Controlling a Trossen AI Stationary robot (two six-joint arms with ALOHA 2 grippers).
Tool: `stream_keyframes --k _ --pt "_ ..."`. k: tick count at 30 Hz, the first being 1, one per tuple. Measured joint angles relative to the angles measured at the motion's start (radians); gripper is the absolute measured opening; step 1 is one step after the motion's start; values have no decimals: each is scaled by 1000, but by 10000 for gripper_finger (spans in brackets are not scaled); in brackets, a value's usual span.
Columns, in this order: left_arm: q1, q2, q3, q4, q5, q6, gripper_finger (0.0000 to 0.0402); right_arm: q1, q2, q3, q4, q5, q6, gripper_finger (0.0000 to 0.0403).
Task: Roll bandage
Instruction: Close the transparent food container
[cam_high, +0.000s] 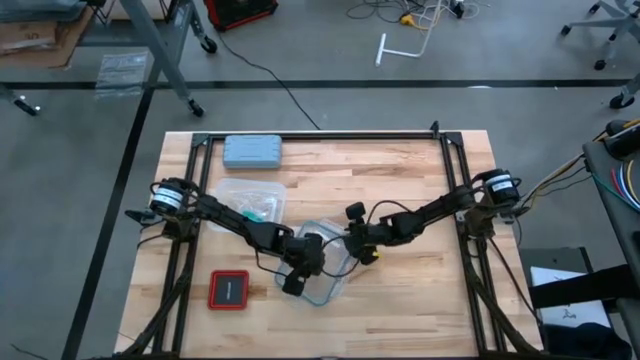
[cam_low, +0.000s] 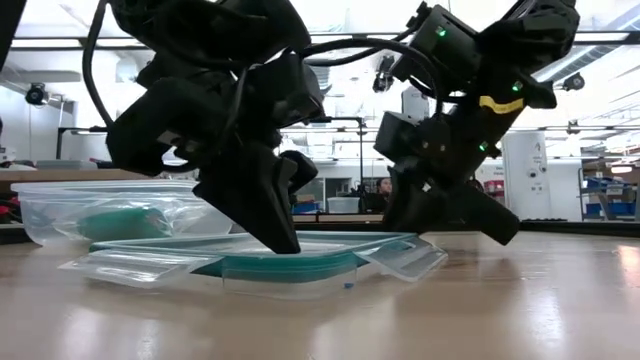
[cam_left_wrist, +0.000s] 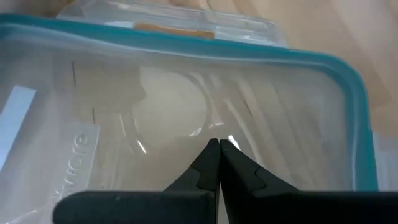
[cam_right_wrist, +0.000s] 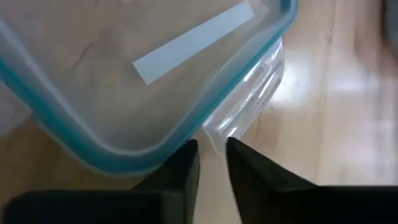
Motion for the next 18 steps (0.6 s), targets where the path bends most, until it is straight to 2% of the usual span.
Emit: stream_keyframes --k 3,6,9,12,14,18 --pt "2 -19 -2 -3 42 -56 0 -27 -21 0 -33 -89 133 49" --pt "-13 -51 -6 -55 88 -113 0 -64 -50 2 -73 -320 301 9" --pt "-34 -91 -6 -123 132 -102 0 -98 -65 1 -103 -542 509 8" --pt "-38 -120 -13 -138 127 -101 0 -137 -65 3 -98 -732 702 2" --pt "-36 -129 -14 -134 103 -105 0 -144 -66 4 -93 -783 826 2" --pt "-37 -137 -14 -132 49 -109 0 -141 -66 -7 -97 -811 1026 1"
